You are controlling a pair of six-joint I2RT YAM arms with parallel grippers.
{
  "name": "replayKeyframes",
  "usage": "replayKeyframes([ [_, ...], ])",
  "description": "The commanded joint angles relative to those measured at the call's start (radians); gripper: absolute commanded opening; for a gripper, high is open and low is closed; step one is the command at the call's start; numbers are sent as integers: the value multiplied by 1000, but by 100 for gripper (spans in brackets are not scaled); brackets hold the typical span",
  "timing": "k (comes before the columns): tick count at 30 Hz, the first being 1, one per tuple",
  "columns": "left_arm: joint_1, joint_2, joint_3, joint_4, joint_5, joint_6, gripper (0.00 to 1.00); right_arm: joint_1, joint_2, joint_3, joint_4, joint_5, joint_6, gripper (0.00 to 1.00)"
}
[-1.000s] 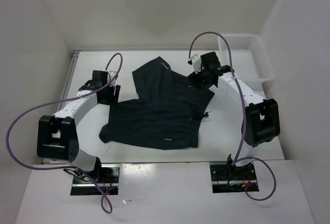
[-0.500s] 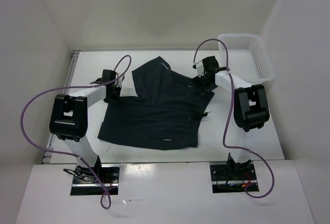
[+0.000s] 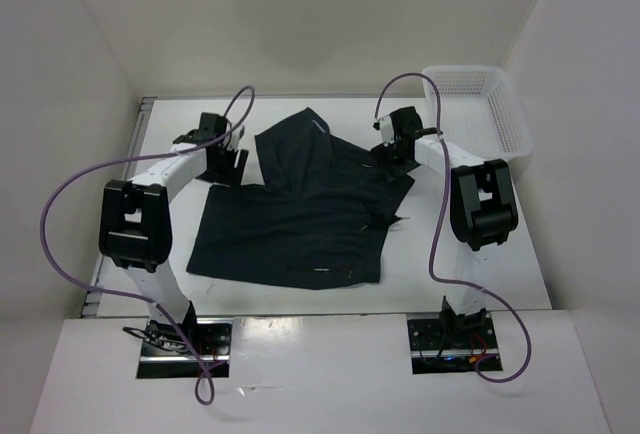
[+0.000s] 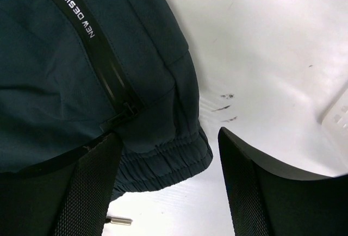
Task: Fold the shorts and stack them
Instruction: Flatten the shorts out
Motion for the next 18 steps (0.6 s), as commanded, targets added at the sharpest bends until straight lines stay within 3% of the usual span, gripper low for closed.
replayKeyframes([
  [1, -61, 5, 203, 3, 79, 0, 80, 6, 10, 68, 63, 28, 23, 75],
  [2, -87, 55, 241, 3, 91, 0, 84, 6, 10, 68, 63, 28, 23, 75],
  [8, -141, 256, 401, 110, 81, 0, 84, 6, 10, 48, 92, 46, 33, 75],
  [13, -141, 443, 571, 91, 81, 0, 85, 6, 19, 57, 92, 46, 45, 75],
  [18, -163, 468, 559, 134, 21, 0, 81, 6, 19, 57, 92, 46, 45, 77],
])
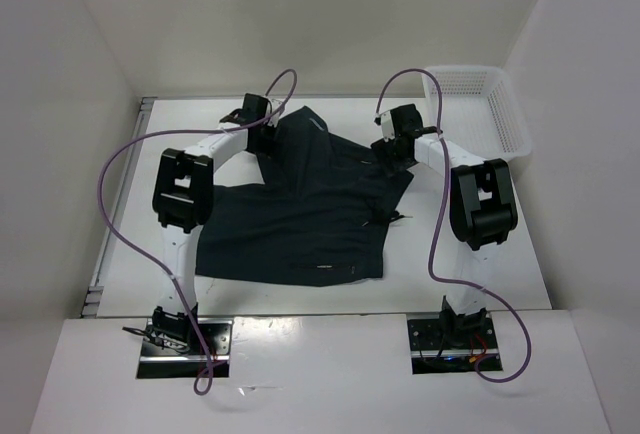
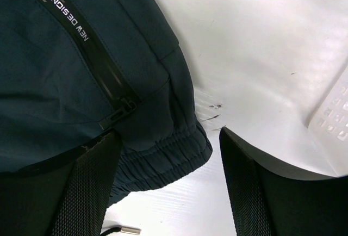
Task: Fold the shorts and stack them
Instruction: Flatten the shorts out
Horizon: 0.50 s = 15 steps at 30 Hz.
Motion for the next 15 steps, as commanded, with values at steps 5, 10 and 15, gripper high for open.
replayKeyframes([
  [5, -16, -5, -44, 35, -70, 6, 53, 6, 17, 24, 61, 20, 2, 78],
  [10, -16, -82, -111, 26, -93, 6, 21, 6, 35, 6, 61, 11, 2, 61],
  [15, 23, -197, -159, -14, -93, 6, 28, 6, 44, -4, 61, 11, -7, 10],
])
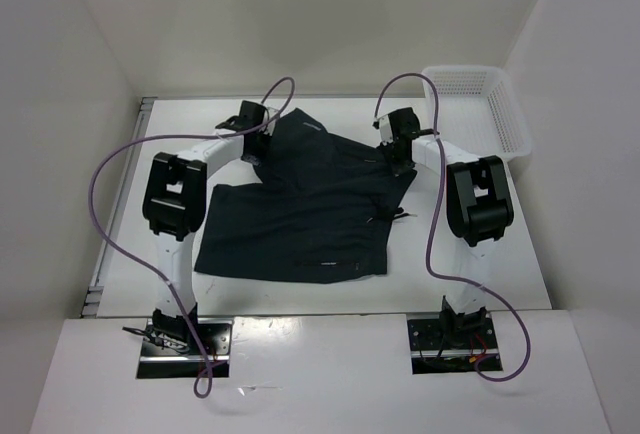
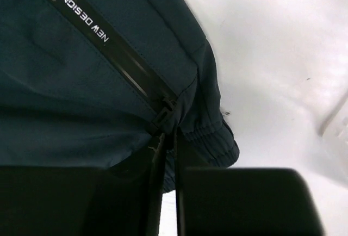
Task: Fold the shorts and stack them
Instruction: Flatten the shorts out
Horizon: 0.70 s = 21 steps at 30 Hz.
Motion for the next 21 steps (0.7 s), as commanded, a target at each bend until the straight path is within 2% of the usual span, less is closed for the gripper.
replayKeyframes([
  [1, 45, -124, -43, -35, -21, 4, 29, 6, 8, -1, 45, 12, 0, 7],
  [3, 54, -175, -75, -44, -21, 4, 33, 6, 8, -1, 45, 12, 0, 4],
  [4, 54, -191, -94, -56, -21, 4, 40, 6, 17, -1, 45, 12, 0, 4],
  [5, 64, -217, -133, -57, -11, 4, 41, 6, 17, -1, 45, 12, 0, 4],
  [6, 74, -228, -155, -66, -11, 4, 41, 15, 17, -1, 45, 12, 0, 8],
  [7, 74, -237, -177, -66, -11, 4, 41, 15, 17, 8, 45, 12, 0, 15],
  [9, 94, -251, -250, -66, -11, 4, 37, 24, 26, 8, 45, 2, -9, 21],
  [11, 94, -260, -290, -66, -11, 4, 28, 33, 26, 19, 45, 2, -19, 23],
  [13, 94, -260, -284, -66, -2, 4, 28, 43, 26, 28, 36, -9, -19, 24],
  [14, 94, -260, -260, -66, 33, 4, 33, 52, 26, 37, 36, -9, -19, 24],
  [15, 94, -260, -228, -66, 51, 4, 45, 52, 26, 38, 36, -18, -19, 24],
  [21, 94, -135, 34, -63, 59, 4, 64, 63, 8, 27, 36, -18, -28, 28],
])
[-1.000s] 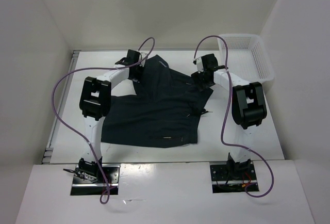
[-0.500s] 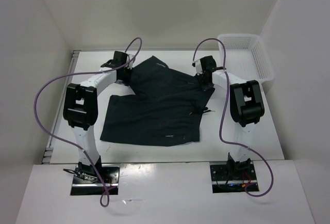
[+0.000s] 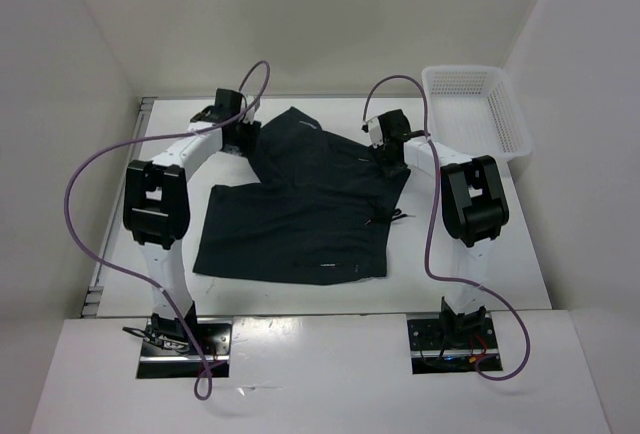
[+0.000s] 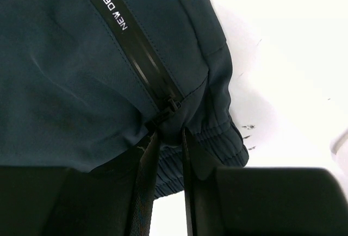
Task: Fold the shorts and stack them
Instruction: Flatten the shorts out
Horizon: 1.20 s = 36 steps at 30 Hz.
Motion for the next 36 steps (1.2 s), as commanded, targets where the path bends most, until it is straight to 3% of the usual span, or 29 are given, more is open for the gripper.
replayKeyframes([
  [1, -11, 95, 157, 54, 18, 1, 66, 7, -14, 25, 27, -1, -13, 28],
  [5, -22, 204, 280, 54, -17, 1, 69, 7, -24, 5, 18, -1, -22, 29],
  [14, -31, 294, 325, 95, -70, 1, 73, 7, -44, -4, 9, -14, -31, 29],
  [17, -40, 313, 345, 95, -70, 1, 67, 7, -44, -4, 9, -14, -31, 29],
  [19, -40, 313, 336, 95, -70, 1, 57, 7, -53, -13, 0, -14, -31, 29],
  [20, -40, 322, 322, 95, -70, 1, 50, 7, -53, -13, 0, -14, -31, 29],
  [21, -40, 322, 313, 95, -70, 1, 32, 7, -53, -13, 0, -14, -31, 29],
  [25, -40, 298, 256, 95, -70, 1, 8, 7, -53, -23, 0, -14, -40, 29],
  [33, 20, 155, 181, 60, -80, 1, 6, 7, -53, -23, 10, -4, -49, 29],
  [36, 50, 75, 87, 36, -71, 1, 6, 7, -53, -23, 11, 6, -49, 29],
])
